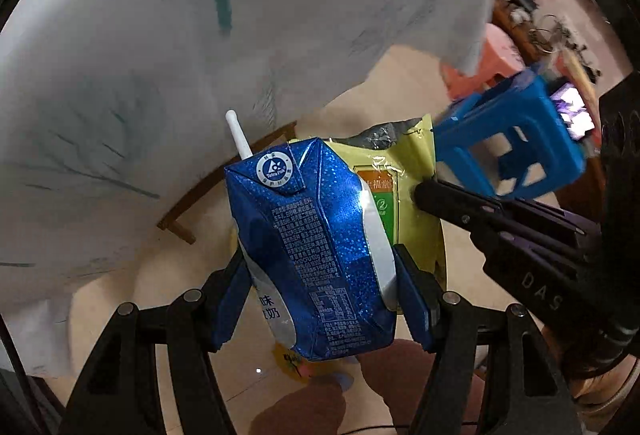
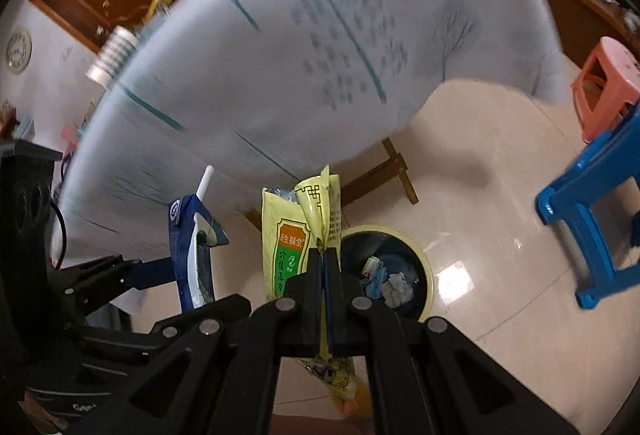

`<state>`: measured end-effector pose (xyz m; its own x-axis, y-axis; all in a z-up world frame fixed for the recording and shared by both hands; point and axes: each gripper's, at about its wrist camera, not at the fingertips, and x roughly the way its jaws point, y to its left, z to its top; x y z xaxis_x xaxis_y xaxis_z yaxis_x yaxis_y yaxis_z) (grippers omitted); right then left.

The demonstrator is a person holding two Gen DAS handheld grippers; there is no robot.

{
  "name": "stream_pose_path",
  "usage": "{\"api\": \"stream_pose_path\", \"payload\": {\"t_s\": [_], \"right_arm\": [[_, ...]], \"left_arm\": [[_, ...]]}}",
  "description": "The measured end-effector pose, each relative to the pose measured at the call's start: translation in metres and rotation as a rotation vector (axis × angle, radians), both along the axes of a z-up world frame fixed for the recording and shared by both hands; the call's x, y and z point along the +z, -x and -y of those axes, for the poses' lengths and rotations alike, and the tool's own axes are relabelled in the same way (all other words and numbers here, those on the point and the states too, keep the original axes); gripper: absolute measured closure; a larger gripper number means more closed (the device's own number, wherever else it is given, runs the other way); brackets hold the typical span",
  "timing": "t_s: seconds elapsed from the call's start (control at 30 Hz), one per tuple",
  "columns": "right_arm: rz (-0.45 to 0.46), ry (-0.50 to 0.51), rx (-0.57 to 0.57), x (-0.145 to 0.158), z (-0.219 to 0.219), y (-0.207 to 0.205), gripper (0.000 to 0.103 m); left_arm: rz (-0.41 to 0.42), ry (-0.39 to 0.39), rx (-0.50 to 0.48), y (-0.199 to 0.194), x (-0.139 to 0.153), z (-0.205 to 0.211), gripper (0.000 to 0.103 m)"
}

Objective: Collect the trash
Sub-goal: 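Carry the carton and snack bag down to the black bin and open both tools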

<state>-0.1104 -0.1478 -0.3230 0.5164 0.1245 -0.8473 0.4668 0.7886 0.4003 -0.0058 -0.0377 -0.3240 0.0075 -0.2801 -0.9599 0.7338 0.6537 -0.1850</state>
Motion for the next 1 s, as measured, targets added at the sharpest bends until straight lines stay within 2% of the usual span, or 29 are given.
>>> {"api": "stream_pose_path", "payload": {"t_s": [0.2, 0.33, 0.53, 0.6, 0.73, 0.8, 0.83, 0.9, 1.0], "right_arm": [[-0.012, 0.01, 0.073, -0.082, -0.002, -0.018, 0.102], [-0.047, -0.034, 0.105, -0.133, -0.003, -0.026, 0.102], [-0.131, -0.116, 0.137, -0.184, 0.001, -0.04, 0.097], [-0.166, -0.122, 0.135, -0.194, 0.002, -0.042, 0.092], [-0.185, -0.127, 0.109, -0.203, 0.009, -0.039, 0.078], [-0.18, -0.12, 0.089, -0.202, 0.014, -0.035, 0.061], [-0.179, -0.12, 0.084, -0.2, 0.016, -0.033, 0.058], [-0.171, -0.125, 0.078, -0.198, 0.021, -0.031, 0.051], [-0.163, -0.101, 0.078, -0.191, 0.023, -0.029, 0.05]], "left_arm": [[-0.004, -0.037, 0.069, -0.015, -0.085, -0.004, 0.037], [-0.003, -0.057, 0.09, -0.021, -0.125, -0.006, 0.037], [0.0, -0.093, 0.107, -0.029, -0.164, -0.009, 0.036], [-0.015, -0.11, 0.124, -0.032, -0.177, -0.007, 0.035], [-0.007, -0.128, 0.152, -0.037, -0.185, -0.008, 0.017], [0.005, -0.115, 0.164, -0.039, -0.181, -0.008, 0.011], [0.011, -0.115, 0.171, -0.039, -0.179, -0.009, 0.007], [0.021, -0.111, 0.179, -0.037, -0.177, -0.005, 0.006], [0.034, -0.099, 0.19, -0.032, -0.167, -0.004, 0.006]]}}
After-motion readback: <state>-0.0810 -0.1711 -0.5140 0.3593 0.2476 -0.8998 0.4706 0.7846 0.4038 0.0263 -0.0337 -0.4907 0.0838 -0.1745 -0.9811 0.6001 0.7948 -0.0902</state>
